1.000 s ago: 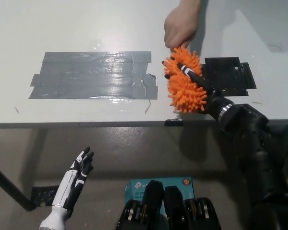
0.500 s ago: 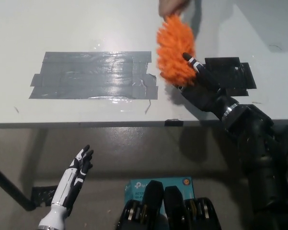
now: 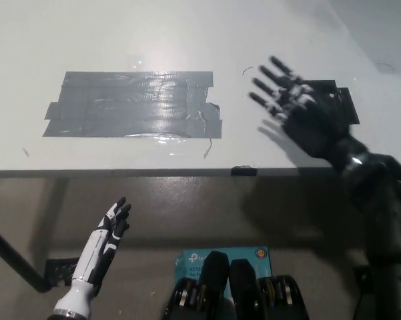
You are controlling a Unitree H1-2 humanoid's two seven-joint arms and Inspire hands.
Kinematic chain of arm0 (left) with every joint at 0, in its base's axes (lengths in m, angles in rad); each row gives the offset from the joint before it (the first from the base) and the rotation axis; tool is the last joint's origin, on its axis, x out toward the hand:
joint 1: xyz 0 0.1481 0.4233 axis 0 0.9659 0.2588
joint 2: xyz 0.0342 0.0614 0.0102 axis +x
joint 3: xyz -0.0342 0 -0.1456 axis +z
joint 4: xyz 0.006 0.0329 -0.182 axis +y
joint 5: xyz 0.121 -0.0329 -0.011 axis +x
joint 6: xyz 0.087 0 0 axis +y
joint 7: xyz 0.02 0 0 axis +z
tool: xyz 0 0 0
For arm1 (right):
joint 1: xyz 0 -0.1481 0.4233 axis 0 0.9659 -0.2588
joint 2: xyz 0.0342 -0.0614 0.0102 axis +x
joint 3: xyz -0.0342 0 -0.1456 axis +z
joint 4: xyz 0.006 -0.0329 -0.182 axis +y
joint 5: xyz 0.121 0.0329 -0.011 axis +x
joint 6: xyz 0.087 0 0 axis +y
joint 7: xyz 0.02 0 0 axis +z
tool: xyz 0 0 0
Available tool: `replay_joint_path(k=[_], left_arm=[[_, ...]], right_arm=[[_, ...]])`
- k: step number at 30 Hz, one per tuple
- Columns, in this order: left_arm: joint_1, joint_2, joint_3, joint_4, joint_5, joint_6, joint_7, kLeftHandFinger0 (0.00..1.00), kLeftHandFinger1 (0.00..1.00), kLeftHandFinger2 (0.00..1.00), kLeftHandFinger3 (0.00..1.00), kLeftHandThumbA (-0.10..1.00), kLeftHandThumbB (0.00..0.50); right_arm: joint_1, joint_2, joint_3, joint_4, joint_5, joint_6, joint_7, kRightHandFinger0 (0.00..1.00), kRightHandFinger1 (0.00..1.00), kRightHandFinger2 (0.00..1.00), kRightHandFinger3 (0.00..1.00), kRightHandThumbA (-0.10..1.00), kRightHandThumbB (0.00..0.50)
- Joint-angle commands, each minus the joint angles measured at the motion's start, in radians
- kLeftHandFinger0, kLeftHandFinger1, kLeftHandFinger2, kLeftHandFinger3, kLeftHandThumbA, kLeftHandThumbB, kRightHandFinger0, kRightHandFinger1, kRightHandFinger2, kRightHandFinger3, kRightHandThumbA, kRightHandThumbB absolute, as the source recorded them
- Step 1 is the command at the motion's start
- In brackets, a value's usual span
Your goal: An orange duster is kept infront of the robot in the middle of the table and the robot extends its right arm to grab the duster, picks it up and hands it to a person
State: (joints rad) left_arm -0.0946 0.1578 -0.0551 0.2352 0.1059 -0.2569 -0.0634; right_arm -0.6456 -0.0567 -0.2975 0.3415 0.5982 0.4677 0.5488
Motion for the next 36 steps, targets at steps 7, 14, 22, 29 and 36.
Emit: replay_joint_path(k=[7, 14, 22, 29, 36], left_arm=[[-0.026, 0.024, 0.003, -0.003, -0.005, -0.01, -0.017, 0.94, 1.0, 1.0, 1.0, 0.95, 0.212], [-0.008, 0.018, 0.002, 0.004, -0.005, -0.02, -0.011, 0.93, 1.0, 1.0, 1.0, 0.93, 0.208], [0.008, 0.012, -0.002, 0.011, 0.0, -0.022, -0.008, 0.92, 1.0, 1.0, 1.0, 0.93, 0.216], [0.012, 0.009, -0.001, 0.012, -0.004, -0.019, -0.008, 0.93, 1.0, 1.0, 1.0, 0.92, 0.227], [0.02, 0.008, -0.005, 0.013, 0.003, -0.024, -0.005, 0.92, 1.0, 1.0, 1.0, 0.93, 0.225]], right_arm=[[0.304, -0.087, -0.004, -0.527, 0.079, -0.001, -0.023, 1.0, 1.0, 1.0, 1.0, 0.95, 0.447], [0.49, -0.074, 0.095, -0.569, -0.245, -0.262, -0.081, 1.0, 1.0, 1.0, 1.0, 0.97, 0.387], [0.552, -0.062, 0.221, -0.339, -0.598, -0.602, -0.239, 1.0, 1.0, 1.0, 1.0, 1.0, 0.318], [0.553, -0.076, 0.266, -0.244, -0.67, -0.654, -0.303, 1.0, 1.0, 1.0, 1.0, 1.0, 0.338], [0.56, -0.09, 0.293, -0.232, -0.697, -0.658, -0.329, 1.0, 1.0, 1.0, 1.0, 1.0, 0.363]])
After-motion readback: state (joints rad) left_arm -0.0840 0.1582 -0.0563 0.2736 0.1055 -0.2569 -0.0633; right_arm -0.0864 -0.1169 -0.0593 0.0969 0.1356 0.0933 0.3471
